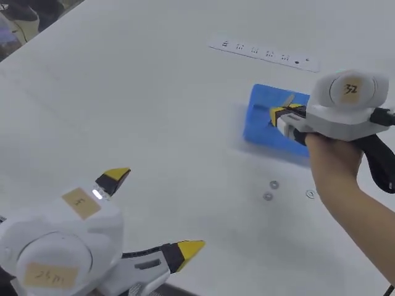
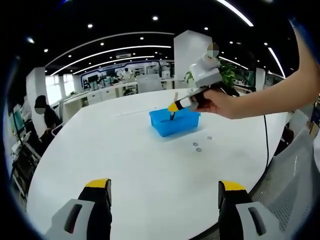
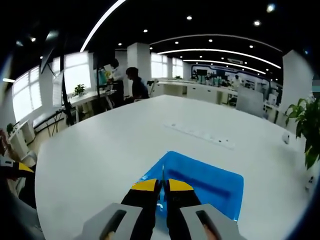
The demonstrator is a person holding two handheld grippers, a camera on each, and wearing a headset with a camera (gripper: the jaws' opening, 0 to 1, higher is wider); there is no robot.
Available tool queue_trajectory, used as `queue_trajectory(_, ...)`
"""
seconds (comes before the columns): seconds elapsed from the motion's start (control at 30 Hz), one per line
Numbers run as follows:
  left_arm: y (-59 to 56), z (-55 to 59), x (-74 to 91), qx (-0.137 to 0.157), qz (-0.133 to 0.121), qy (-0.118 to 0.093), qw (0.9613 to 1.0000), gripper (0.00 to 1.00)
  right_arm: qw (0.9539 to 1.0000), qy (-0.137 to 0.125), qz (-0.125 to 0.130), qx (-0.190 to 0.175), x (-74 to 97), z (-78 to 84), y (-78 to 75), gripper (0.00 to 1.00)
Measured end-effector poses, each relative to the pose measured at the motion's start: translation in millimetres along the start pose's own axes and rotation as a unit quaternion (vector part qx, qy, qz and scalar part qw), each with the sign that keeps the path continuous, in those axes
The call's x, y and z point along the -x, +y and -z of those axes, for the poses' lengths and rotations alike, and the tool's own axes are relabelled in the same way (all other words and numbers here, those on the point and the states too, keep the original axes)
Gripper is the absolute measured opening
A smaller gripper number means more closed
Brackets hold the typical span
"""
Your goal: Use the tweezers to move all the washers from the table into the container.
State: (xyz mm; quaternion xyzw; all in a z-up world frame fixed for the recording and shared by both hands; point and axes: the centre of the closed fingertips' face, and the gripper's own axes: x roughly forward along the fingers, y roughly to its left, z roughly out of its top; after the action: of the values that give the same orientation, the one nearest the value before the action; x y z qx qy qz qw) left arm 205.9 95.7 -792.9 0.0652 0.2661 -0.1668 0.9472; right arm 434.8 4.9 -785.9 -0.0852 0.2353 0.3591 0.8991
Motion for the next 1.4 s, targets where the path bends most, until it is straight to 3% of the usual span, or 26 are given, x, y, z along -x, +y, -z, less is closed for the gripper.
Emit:
queue_trajectory(0.37,-0.5,0.8,-0.5,-0.001,0.001,0.002,1.0,0.9,0.9991,-0.039,-0.004,-0.015,27.4,-23.8,3.9,0.02)
queue_trajectory(0.67,-2.4,0.8,-1.3,-0.001,0.004,0.001,1.0,0.9,0.9986,-0.049,-0.019,0.001,50.9,-27.6,13.7,0.02)
queue_trajectory(0.87,-2.6,1.6,-1.3,-0.002,0.005,0.001,1.0,0.9,0.9987,-0.03,-0.029,0.03,62.0,-11.6,22.7,0.02)
queue_trajectory(1.17,0.1,2.3,-1.2,-0.002,-0.004,0.0,1.0,0.91,0.9994,-0.008,-0.029,0.018,71.1,13.2,21.2,0.02)
queue_trajectory(1.4,-0.2,4.8,-1.3,-0.004,-0.004,0.003,1.0,0.9,0.9989,0.021,-0.033,0.026,70.9,42.1,29.9,0.02)
